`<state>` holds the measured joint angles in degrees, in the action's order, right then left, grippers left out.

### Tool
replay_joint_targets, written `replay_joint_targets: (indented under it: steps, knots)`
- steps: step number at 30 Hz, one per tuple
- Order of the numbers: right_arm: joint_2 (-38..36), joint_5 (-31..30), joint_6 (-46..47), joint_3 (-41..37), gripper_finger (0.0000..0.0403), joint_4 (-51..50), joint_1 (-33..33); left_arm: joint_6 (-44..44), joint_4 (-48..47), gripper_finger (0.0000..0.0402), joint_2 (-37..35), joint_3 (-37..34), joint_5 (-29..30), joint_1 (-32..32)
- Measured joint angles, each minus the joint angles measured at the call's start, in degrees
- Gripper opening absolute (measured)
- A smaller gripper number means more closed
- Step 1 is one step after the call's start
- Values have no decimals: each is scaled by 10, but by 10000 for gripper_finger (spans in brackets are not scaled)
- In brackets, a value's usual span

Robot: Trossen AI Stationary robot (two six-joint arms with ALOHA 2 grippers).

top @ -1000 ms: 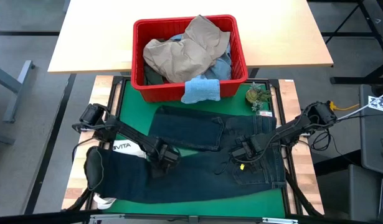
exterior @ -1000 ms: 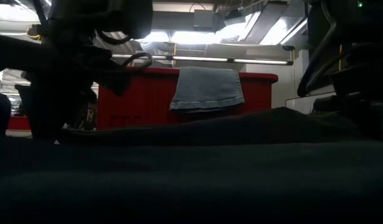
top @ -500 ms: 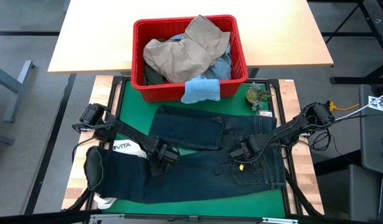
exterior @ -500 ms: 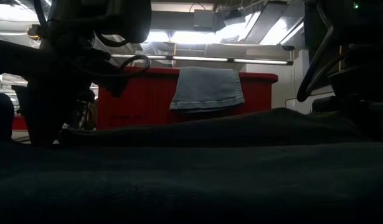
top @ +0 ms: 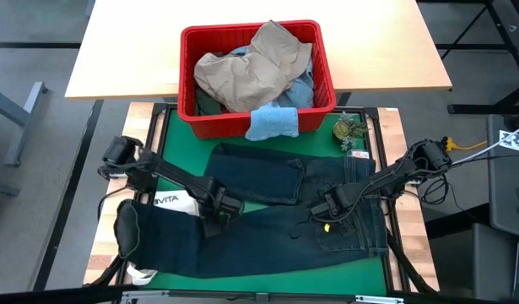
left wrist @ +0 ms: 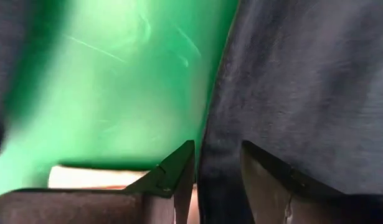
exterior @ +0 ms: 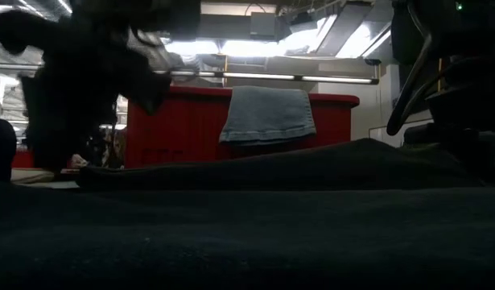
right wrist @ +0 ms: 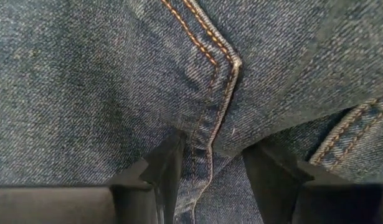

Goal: Fold Laundry from Bin
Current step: Fold the dark blue pants

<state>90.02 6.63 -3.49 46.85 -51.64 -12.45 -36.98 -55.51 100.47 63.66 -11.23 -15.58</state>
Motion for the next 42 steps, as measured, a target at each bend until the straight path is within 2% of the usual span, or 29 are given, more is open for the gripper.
replay_joint_targets:
  steps: [6, 10, 13, 16, 23, 29, 32, 42]
  knots:
    - [0, 0, 0, 0, 170, 0, 0, -15, -14, 123, -95, 0, 28, -2]
    - [0, 0, 0, 1, 170, 0, 0, -31, -22, 123, -145, 0, 13, -18]
    - [-1, 0, 0, 1, 170, 1, 0, -71, -28, 123, -175, 0, -26, -33]
    - [-1, 0, 0, 1, 170, 1, 0, -137, -48, 122, -197, 0, -68, -53]
    - [-1, -1, 0, 1, 170, 4, 0, -344, -163, 118, -244, 0, -136, -108]
    - [-1, -15, 0, 1, 170, 5, 0, -475, -170, 118, -273, 0, -167, -156]
    - [-1, -16, 0, 1, 170, 6, 0, -528, -170, 118, -285, 0, -206, -180]
    - [-2, -19, 0, 1, 170, 7, 0, -689, -174, 118, -305, 0, -215, -263]
